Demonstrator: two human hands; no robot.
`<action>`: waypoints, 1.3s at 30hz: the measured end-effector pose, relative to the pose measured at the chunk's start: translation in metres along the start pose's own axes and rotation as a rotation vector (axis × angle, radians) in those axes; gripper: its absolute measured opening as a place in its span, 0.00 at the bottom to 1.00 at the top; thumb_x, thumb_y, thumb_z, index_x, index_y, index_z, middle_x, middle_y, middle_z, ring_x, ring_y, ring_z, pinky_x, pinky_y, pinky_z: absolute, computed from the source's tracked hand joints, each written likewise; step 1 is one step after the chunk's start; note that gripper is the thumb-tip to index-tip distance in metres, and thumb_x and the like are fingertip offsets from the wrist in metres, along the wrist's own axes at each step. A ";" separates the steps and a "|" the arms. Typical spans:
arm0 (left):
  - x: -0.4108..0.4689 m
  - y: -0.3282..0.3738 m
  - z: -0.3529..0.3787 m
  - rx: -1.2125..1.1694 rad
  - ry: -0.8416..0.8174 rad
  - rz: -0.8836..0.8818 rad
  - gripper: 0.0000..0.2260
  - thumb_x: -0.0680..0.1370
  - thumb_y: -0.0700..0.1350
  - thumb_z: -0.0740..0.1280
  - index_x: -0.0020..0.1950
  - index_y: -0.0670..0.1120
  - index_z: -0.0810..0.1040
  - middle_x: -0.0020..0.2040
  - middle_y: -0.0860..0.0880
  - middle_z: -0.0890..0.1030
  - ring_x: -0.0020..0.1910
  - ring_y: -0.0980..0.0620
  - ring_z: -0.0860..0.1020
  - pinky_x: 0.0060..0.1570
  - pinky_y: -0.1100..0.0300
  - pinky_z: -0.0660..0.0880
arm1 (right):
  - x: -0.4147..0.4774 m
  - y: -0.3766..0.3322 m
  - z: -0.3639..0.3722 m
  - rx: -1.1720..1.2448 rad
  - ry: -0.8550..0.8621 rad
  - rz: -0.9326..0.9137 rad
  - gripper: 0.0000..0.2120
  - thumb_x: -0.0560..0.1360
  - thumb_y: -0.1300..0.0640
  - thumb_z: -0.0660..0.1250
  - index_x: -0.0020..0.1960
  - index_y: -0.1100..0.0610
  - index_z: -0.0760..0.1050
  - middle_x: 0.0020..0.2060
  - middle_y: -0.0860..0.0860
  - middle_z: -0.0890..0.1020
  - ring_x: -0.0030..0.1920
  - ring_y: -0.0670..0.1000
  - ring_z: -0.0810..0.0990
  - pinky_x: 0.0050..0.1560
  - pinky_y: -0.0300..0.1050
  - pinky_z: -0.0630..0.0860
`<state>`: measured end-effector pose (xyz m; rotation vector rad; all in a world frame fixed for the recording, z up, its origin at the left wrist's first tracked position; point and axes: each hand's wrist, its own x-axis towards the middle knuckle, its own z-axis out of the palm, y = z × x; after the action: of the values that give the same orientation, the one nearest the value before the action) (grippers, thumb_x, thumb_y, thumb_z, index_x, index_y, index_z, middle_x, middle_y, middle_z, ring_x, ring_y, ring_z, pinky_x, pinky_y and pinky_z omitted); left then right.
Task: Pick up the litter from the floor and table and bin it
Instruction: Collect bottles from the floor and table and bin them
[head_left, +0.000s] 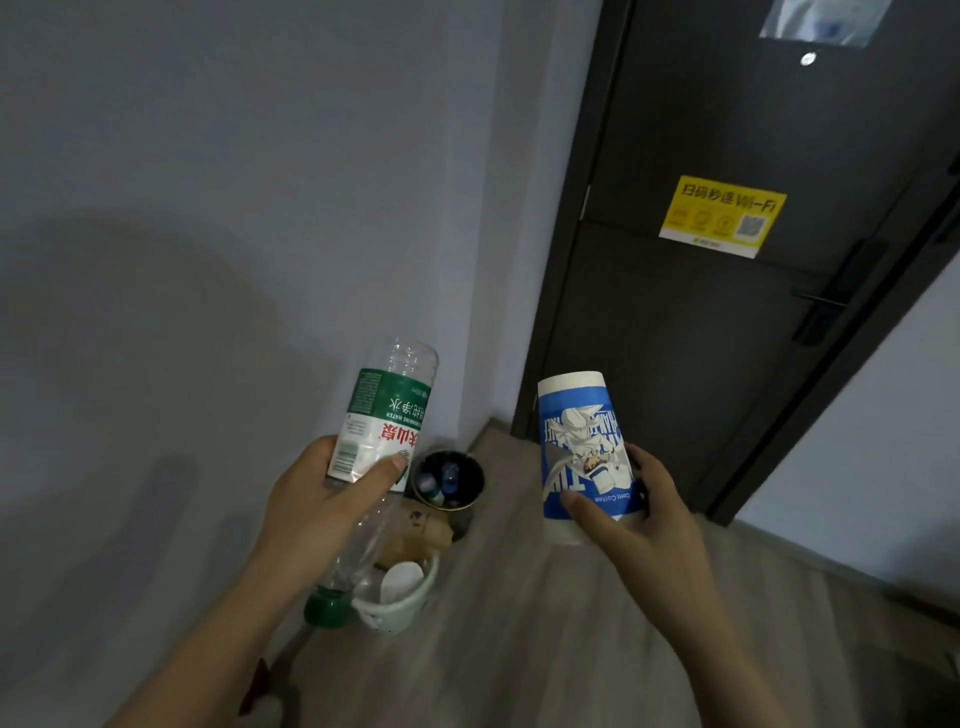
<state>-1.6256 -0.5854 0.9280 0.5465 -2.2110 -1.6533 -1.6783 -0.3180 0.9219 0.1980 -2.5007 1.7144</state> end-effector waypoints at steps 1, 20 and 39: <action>0.014 -0.002 0.006 0.016 0.019 -0.002 0.11 0.72 0.54 0.72 0.51 0.52 0.77 0.44 0.53 0.83 0.42 0.53 0.82 0.40 0.57 0.77 | 0.018 0.005 0.005 0.004 -0.013 -0.004 0.29 0.67 0.48 0.75 0.63 0.41 0.65 0.49 0.35 0.77 0.48 0.33 0.78 0.36 0.29 0.77; 0.181 -0.081 0.069 0.185 0.328 -0.309 0.11 0.71 0.57 0.71 0.48 0.55 0.74 0.41 0.53 0.82 0.39 0.57 0.81 0.34 0.66 0.72 | 0.277 0.092 0.132 -0.069 -0.560 0.131 0.28 0.66 0.52 0.78 0.62 0.48 0.71 0.49 0.39 0.79 0.47 0.39 0.80 0.38 0.31 0.75; 0.270 -0.273 0.066 0.290 0.261 -0.687 0.16 0.69 0.62 0.71 0.48 0.55 0.71 0.38 0.57 0.79 0.33 0.62 0.78 0.23 0.74 0.68 | 0.345 0.240 0.329 -0.348 -0.841 0.497 0.32 0.64 0.53 0.79 0.61 0.51 0.64 0.45 0.42 0.76 0.40 0.41 0.80 0.27 0.31 0.73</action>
<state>-1.8632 -0.7311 0.6560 1.6448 -2.1997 -1.4064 -2.0617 -0.5558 0.6378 0.3463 -3.6821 1.4789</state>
